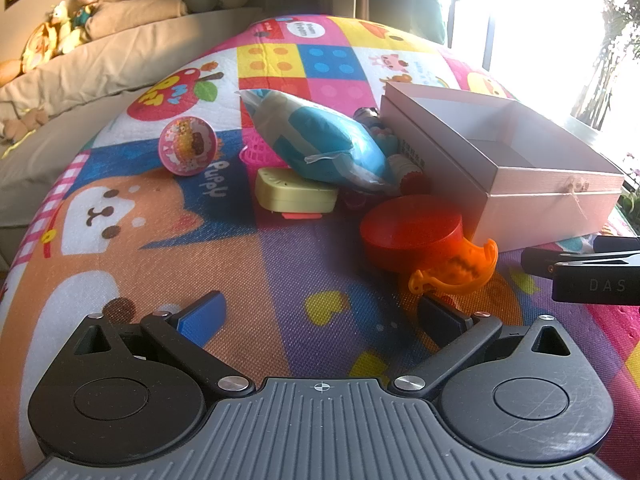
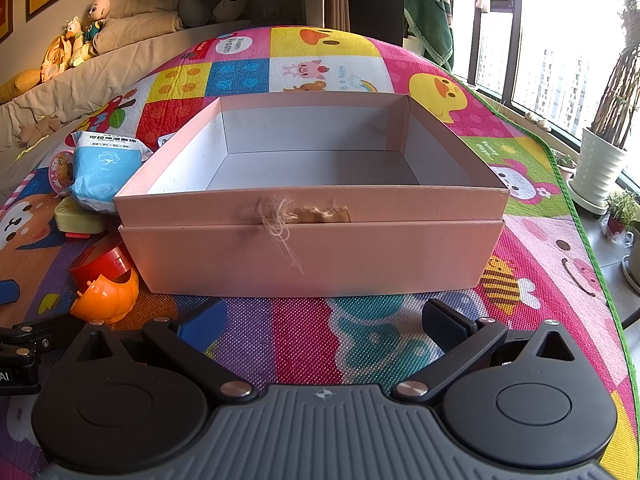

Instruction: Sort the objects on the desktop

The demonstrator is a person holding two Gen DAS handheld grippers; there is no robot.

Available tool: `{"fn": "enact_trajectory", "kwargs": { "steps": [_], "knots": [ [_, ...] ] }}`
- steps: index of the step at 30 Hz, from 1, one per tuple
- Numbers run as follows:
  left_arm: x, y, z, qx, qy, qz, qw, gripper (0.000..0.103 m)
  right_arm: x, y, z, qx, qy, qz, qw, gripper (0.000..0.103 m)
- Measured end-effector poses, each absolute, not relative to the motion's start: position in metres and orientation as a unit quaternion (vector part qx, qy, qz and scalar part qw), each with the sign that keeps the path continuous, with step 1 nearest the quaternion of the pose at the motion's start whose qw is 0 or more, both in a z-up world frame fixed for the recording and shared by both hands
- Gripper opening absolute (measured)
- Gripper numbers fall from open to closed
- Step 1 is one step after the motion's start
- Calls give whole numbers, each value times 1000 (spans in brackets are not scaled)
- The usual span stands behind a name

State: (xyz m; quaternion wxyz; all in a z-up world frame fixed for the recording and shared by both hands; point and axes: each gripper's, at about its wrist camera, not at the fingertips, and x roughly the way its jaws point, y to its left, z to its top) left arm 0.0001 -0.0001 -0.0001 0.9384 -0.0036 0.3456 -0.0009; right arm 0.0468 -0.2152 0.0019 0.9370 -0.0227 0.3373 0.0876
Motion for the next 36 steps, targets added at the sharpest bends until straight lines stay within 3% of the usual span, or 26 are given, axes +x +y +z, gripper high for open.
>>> {"fn": "enact_trajectory", "kwargs": {
  "steps": [36],
  "knots": [
    [-6,3,3,-5,353,-2,936,103,52,-217,2,-39,362,121,924,103]
  ]
}}
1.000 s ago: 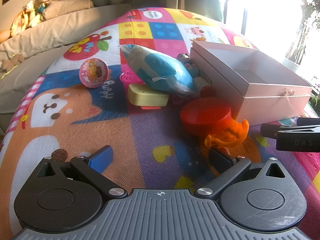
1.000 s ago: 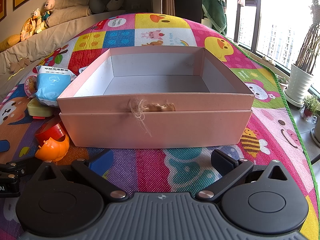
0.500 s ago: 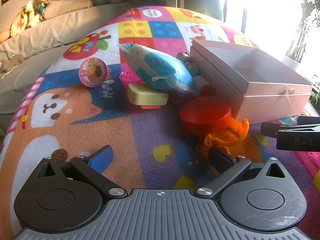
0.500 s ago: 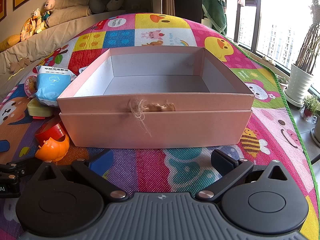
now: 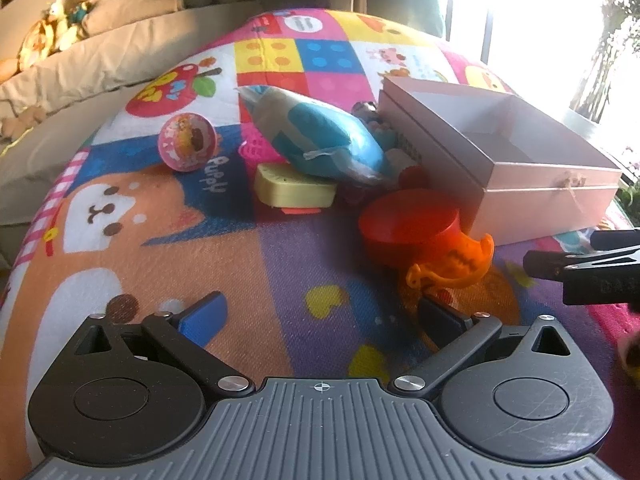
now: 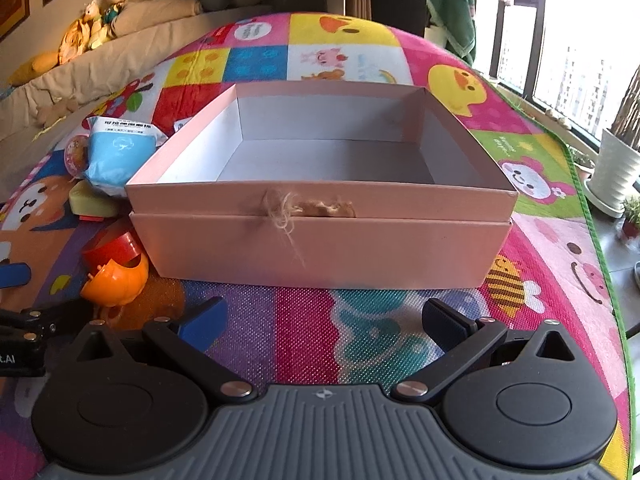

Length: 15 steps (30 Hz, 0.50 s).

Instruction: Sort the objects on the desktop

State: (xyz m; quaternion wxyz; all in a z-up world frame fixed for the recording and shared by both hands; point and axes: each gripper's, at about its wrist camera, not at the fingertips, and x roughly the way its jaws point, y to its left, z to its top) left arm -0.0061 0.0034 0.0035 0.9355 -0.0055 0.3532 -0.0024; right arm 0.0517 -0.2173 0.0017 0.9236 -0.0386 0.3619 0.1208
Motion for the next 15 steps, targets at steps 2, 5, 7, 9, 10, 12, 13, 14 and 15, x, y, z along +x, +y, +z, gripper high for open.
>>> {"fn": "enact_trajectory", "kwargs": {
  "steps": [2,5,7,9,10,12,13,14,15],
  "knots": [
    [-13,7,7,-19,345,-1,939,103,55,-219,3,-42,371,125,919,103],
    [-25,17,20,-21,316,17,948,103,53,-219,7,-52,378,141,913,103],
    [-33,28,32,-20,294,36,955,103,45,-219,9,-52,376,158,911,103],
    [-37,43,43,-29,278,55,958,103,30,-217,13,-37,357,203,911,103],
    [-37,49,48,-36,273,61,959,103,21,-213,16,-39,341,223,912,103],
    [-38,61,58,-55,259,68,962,103,5,-193,20,-78,303,250,916,103],
    [-39,65,61,-64,255,69,962,103,-1,-182,21,-105,283,259,918,102],
    [-39,69,64,-73,252,68,963,103,-6,-170,21,-130,263,265,918,100],
    [-39,72,66,-82,250,66,962,103,-7,-160,21,-146,251,271,918,91]
  ]
}}
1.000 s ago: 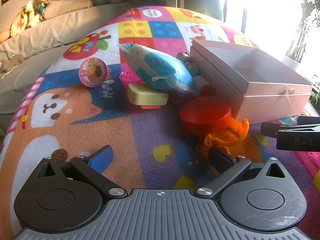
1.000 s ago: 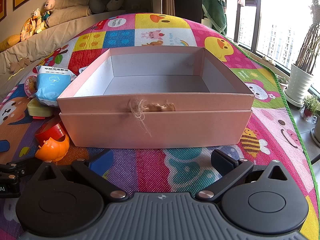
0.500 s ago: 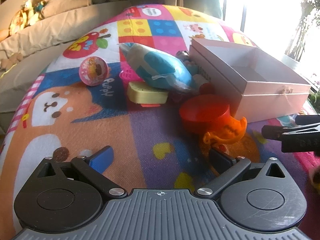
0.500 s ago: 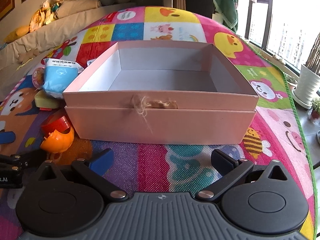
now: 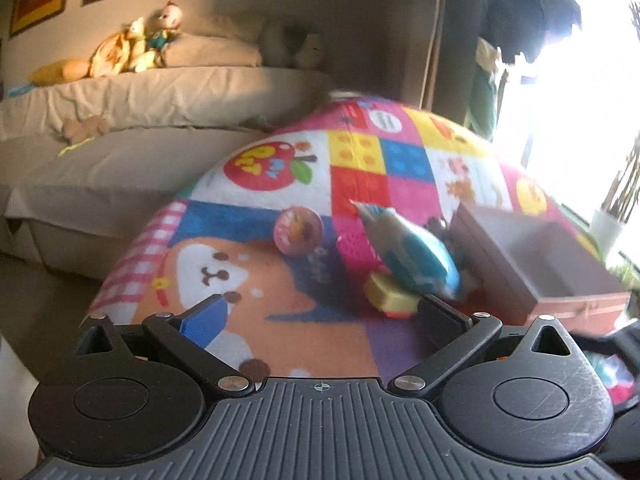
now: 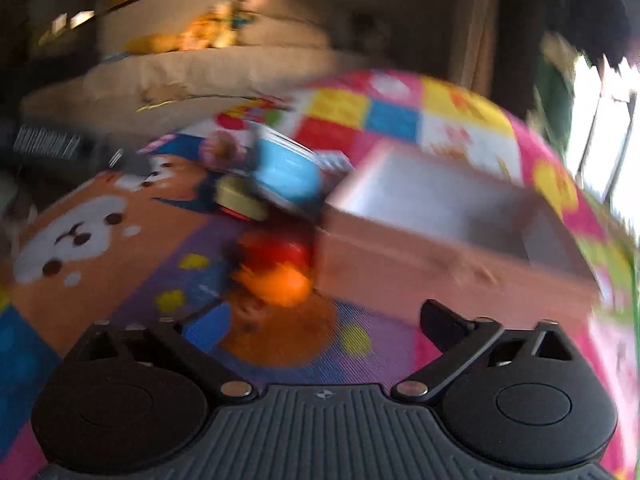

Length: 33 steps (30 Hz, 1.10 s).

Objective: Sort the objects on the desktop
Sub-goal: 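Grasp the red round lid with the left tool while the right tool grasps the orange chick toy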

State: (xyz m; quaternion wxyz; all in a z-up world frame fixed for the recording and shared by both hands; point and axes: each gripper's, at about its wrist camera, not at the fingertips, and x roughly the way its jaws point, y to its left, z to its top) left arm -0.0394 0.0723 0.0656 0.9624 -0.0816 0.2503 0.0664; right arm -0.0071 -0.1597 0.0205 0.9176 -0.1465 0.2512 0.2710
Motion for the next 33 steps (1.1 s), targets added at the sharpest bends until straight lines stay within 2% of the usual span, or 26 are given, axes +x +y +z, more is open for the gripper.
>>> {"fn": "enact_trajectory", "kwargs": {
  "steps": [3,6,8,14,22,23,26,27,28,30,33],
  "knots": [
    [-40,77,67,-94,251,59,961,103,0,-135,22,-157,262,289,907,72],
    [-40,75,64,-91,257,51,961,103,14,-123,22,-143,290,285,902,42],
    [-38,71,61,-84,262,37,961,103,15,-129,24,-120,301,289,901,41],
    [-25,41,48,-62,298,-52,951,103,-23,-169,32,-124,308,313,890,41],
    [-5,-30,25,8,342,-140,929,103,-60,-234,29,-135,321,244,905,41],
    [-2,-37,22,23,345,-131,929,103,-61,-240,30,-131,318,239,908,42],
    [10,-44,12,32,355,-103,929,103,-63,-251,30,-124,312,229,914,55],
    [12,-42,12,29,358,-100,928,100,-62,-252,30,-123,310,228,915,65],
    [12,-43,10,27,360,-97,928,91,-62,-252,30,-123,307,227,916,72],
    [12,-42,10,27,368,-93,925,77,-62,-249,30,-125,303,228,917,75],
    [8,-40,8,26,364,-88,927,72,-57,-244,27,-121,308,233,915,75]
  ]
}}
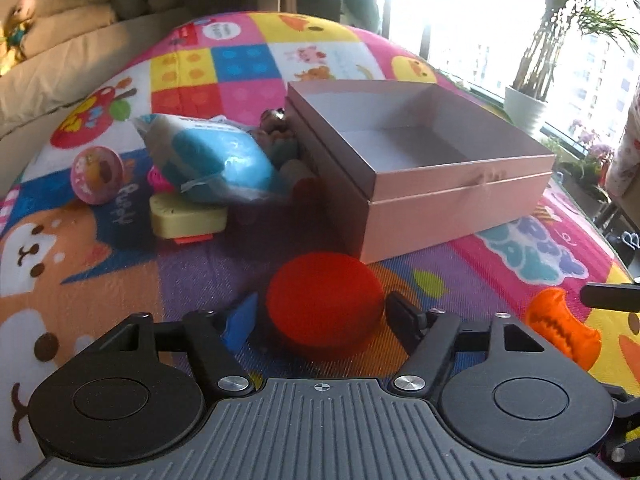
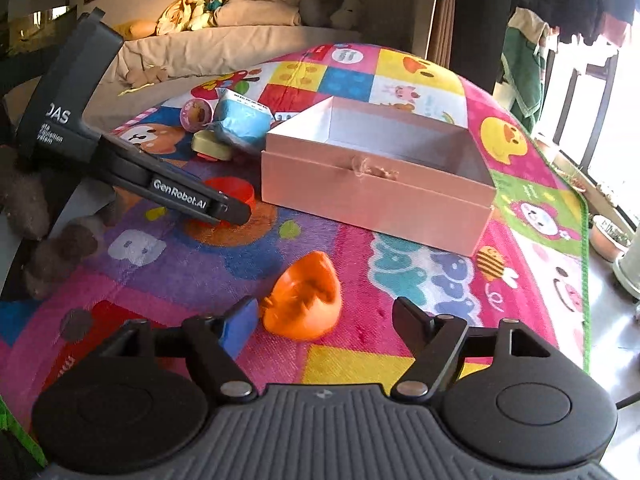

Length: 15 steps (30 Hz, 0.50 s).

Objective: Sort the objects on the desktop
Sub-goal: 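Grasp the red round lid with the left tool while the right tool grasps the orange chick toy, then carry the red lid and orange toy into the pink box and release both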

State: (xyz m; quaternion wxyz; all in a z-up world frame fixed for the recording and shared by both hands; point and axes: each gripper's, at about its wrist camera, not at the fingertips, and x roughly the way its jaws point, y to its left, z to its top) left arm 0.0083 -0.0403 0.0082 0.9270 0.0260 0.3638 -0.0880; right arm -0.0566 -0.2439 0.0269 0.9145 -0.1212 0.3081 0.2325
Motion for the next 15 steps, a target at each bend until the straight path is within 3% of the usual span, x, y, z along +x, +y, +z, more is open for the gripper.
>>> {"fn": "enact_trajectory", "kwargs": {
  "steps": [5,8,9,15],
  "knots": [
    [-5,-38,10,31,354,-91,931,69,-50,-233,24,-120,307,240,913,74],
    [-18,-33,16,37,346,-95,933,69,-48,-226,24,-130,315,246,907,62],
    [-24,-32,18,40,342,-100,933,69,-47,-224,24,-134,321,247,904,54],
    [-46,-33,66,39,290,-143,945,69,-52,-231,47,-126,318,263,902,52]
  ]
}}
